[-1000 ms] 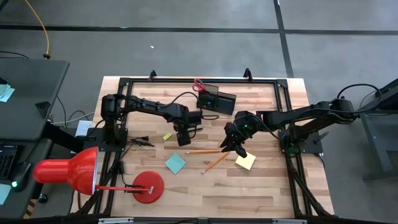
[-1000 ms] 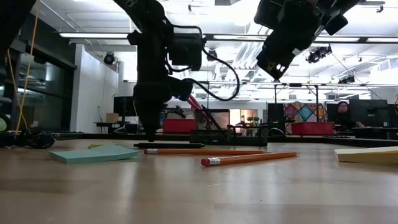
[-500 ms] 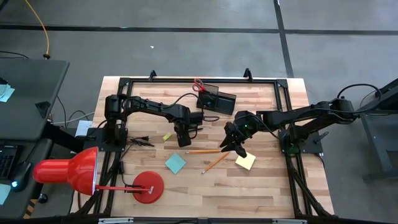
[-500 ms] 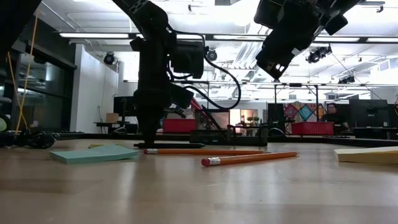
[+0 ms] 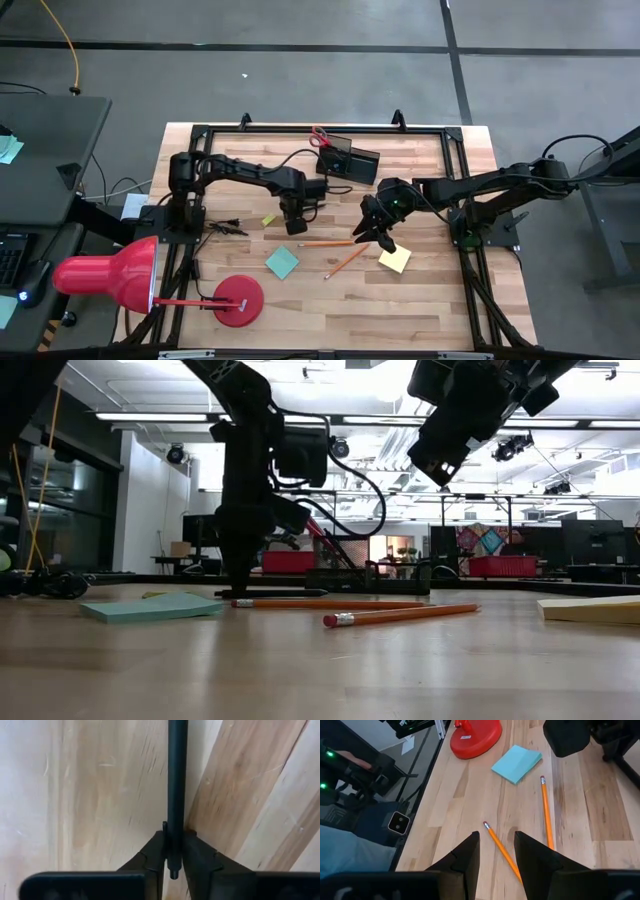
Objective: Pick and place office supplies into organizer
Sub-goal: Put the black pen in the black desk organizer
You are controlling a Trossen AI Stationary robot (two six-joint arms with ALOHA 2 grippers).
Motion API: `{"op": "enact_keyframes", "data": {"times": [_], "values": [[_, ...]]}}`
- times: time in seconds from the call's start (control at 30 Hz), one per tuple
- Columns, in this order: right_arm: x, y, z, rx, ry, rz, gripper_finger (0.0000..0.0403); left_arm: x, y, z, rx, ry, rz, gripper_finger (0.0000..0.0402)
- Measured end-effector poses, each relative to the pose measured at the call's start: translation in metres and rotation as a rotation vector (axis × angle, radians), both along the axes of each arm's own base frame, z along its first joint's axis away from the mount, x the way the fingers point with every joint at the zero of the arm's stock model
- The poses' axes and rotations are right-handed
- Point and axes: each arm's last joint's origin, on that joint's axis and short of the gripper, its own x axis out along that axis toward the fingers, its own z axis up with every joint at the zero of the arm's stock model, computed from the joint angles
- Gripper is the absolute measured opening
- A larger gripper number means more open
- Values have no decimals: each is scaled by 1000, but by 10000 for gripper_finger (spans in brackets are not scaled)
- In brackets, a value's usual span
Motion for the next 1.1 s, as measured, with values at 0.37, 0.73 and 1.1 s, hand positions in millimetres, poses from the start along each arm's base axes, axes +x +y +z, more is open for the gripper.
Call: {"op": "enact_keyframes", "data": {"times": [0.37, 0.73, 1.1], "values": [[0, -1, 0, -23, -7, -19, 113, 7, 2, 22, 39, 4, -60, 2], [0, -2, -2, -32, 19, -64, 112, 4, -9, 30, 36, 36, -43, 1], [-7, -2, -24, 98, -11, -114, 113, 13, -19, 120, 268, -520, 146, 0]]}}
